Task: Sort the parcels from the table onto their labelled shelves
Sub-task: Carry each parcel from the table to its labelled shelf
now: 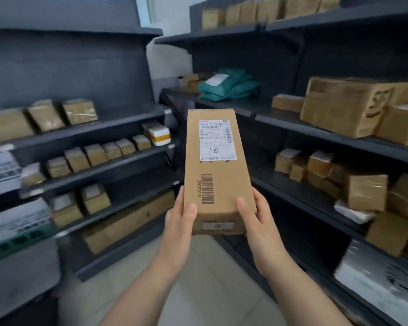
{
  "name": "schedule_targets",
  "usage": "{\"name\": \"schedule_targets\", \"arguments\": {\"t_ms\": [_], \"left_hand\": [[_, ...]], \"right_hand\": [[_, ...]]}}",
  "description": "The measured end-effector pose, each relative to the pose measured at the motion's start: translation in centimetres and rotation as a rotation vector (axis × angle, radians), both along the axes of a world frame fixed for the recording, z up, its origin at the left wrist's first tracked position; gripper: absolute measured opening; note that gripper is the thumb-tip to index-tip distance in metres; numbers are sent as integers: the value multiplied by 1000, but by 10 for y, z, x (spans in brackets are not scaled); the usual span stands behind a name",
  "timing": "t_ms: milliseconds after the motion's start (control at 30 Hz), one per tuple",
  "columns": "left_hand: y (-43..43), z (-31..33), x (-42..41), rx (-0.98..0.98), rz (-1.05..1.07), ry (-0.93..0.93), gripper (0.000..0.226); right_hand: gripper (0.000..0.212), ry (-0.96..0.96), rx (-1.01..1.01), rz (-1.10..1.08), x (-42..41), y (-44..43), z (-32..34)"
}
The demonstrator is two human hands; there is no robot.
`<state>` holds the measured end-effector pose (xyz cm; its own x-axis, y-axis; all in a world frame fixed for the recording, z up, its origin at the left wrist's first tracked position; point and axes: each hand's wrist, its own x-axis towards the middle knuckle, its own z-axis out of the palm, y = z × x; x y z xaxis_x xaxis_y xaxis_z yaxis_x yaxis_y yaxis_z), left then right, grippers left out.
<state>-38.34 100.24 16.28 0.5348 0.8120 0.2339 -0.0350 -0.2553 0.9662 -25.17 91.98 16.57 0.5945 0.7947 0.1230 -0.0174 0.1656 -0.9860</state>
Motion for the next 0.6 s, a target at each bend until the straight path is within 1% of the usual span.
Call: {"name": "schedule_targets", "arguments": {"t_ms": [67,167,300,333,400,500,567,600], "left_hand": [[25,-5,-20,-16,81,0,48],[60,-24,-44,-69,209,42,54],[104,-53,-61,-196,334,117,59],[115,-57,-62,-235,358,130,57],[137,-67,-60,-303,393,131,44],[178,-85,-54,-363,459,142,33],[209,-97,-47,-398,510,161,30],[224,-102,-42,-411,528,166,33]], "right_hand": [[61,-11,-25,79,-14,37,-5],[47,-7,-73,167,-30,87,-20],[37,4,-167,263,-41,147,-44],[36,18,-194,289,-42,162,-50],[35,26,-262,336,-40,195,-63],[35,17,-346,400,-32,247,-82],[32,8,-395,459,-24,285,-95],[32,0,-424,492,-20,304,-101]]}}
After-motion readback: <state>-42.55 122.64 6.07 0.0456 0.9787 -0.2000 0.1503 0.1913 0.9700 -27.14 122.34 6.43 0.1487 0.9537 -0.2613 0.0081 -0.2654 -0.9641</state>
